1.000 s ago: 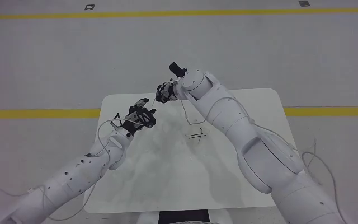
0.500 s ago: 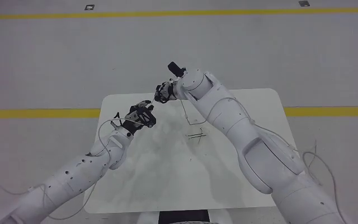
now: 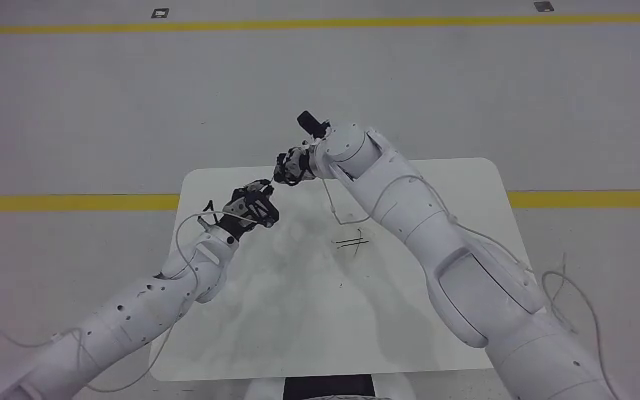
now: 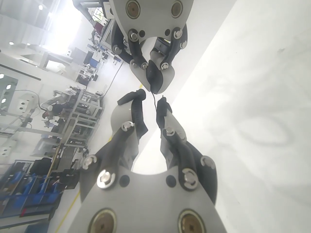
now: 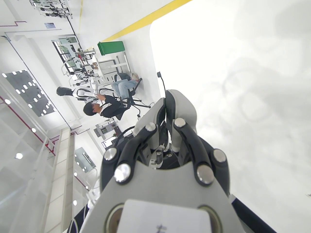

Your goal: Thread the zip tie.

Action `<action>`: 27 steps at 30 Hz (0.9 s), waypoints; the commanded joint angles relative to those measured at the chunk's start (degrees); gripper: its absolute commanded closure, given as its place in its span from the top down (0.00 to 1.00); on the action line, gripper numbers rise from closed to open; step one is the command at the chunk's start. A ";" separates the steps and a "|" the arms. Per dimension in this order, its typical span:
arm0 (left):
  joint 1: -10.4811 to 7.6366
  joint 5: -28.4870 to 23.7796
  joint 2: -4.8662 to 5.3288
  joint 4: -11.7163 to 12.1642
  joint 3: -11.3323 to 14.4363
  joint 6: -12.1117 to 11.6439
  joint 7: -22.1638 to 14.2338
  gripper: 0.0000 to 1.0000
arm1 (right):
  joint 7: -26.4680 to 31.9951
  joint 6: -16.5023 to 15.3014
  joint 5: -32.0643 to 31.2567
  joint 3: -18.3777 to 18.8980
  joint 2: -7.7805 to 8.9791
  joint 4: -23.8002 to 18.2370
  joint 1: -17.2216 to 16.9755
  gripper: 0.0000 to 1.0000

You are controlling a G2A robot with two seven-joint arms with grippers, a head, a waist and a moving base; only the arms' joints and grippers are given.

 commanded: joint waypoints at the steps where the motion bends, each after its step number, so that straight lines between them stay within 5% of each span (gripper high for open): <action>1: 0.01 0.00 -0.04 0.00 -0.01 -0.01 -0.01 0.11 | 0.16 0.00 -0.13 0.11 0.04 -0.16 -0.11 0.00; 19: 0.38 0.00 -0.47 0.41 -0.59 -0.39 -0.12 0.00 | 0.62 0.00 -1.07 1.84 0.66 -2.55 -1.44 0.00; 23: 0.85 0.00 -0.62 0.40 -1.24 -0.79 0.18 0.00 | 0.64 0.00 -1.29 2.28 0.84 -2.94 -1.81 0.95; 27: 1.22 0.00 -0.75 0.43 -1.82 -1.29 0.51 0.00 | 0.53 0.00 -1.52 2.68 0.98 -3.31 -2.10 1.00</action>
